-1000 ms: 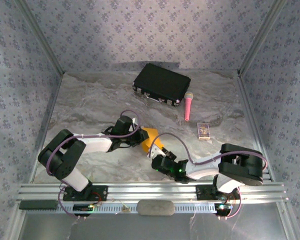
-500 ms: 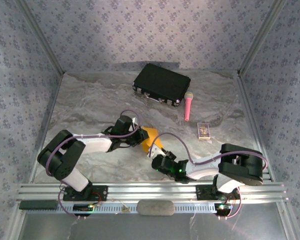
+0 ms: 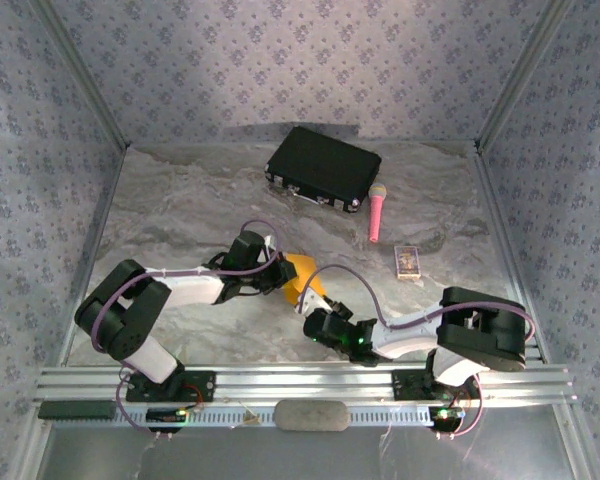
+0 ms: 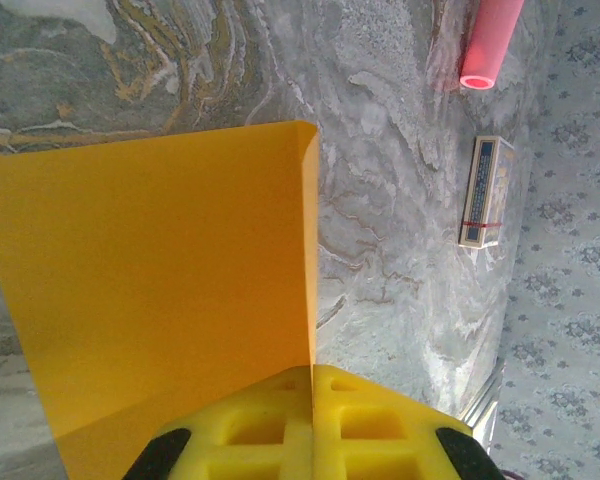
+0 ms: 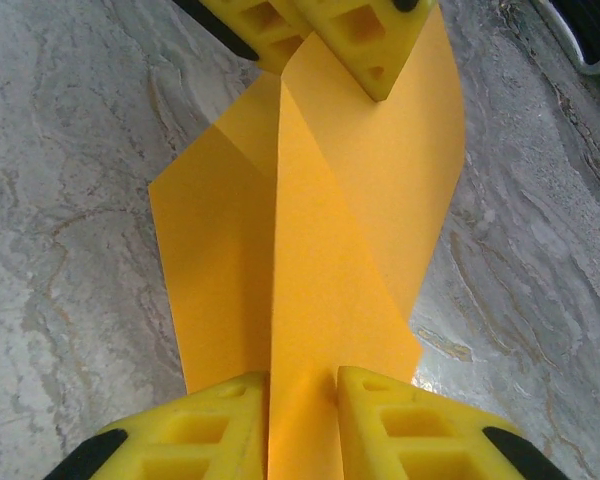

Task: Fold a paper plane with a square sheet of paper (pick it up from the middle)
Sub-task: Fourth fold the wing at the center of the table.

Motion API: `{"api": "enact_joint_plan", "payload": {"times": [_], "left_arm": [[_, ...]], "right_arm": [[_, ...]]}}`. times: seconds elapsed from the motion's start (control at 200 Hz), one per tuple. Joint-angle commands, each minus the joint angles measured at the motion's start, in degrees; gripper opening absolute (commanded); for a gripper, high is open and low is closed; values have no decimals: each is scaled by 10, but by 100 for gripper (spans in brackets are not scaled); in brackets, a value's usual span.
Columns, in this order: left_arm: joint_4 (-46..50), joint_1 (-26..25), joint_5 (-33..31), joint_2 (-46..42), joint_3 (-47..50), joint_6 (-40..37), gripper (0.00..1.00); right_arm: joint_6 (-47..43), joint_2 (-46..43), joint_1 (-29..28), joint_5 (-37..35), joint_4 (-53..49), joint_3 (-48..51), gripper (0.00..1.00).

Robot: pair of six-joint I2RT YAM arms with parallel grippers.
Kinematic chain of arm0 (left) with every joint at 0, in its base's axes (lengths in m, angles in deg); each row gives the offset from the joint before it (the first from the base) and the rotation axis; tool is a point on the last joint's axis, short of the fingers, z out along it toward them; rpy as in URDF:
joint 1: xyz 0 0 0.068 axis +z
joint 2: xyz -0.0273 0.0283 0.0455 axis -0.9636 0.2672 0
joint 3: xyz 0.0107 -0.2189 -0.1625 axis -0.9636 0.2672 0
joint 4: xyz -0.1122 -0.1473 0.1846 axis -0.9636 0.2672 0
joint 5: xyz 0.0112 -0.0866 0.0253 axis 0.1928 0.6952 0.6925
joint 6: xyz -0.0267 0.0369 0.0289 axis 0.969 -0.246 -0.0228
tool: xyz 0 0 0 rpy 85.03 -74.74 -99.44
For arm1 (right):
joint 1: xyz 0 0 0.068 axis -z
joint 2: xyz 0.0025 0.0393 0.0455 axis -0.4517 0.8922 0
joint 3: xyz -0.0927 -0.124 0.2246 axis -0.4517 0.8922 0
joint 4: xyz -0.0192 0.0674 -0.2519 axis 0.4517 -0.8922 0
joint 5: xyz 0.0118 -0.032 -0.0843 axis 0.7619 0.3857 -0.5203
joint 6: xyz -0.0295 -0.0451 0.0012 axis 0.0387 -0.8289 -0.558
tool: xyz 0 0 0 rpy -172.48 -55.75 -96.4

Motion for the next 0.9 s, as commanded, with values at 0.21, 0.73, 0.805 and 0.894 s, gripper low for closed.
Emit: {"api": "enact_joint_plan", "payload": {"times": [0.21, 0.73, 0.805, 0.894], "left_arm": [[0, 1, 11, -13, -13, -8, 1], [3, 1, 10, -12, -13, -9, 1], [3, 1, 9, -13, -14, -9, 1], [3, 1, 9, -12, -14, -9, 1]], "right_arm": [[16, 9, 5, -13, 3, 6, 24], [19, 9, 7, -3, 11, 6, 16], [20, 6, 7, 2, 12, 6, 16], [21, 2, 9, 5, 14, 7, 19]]}}
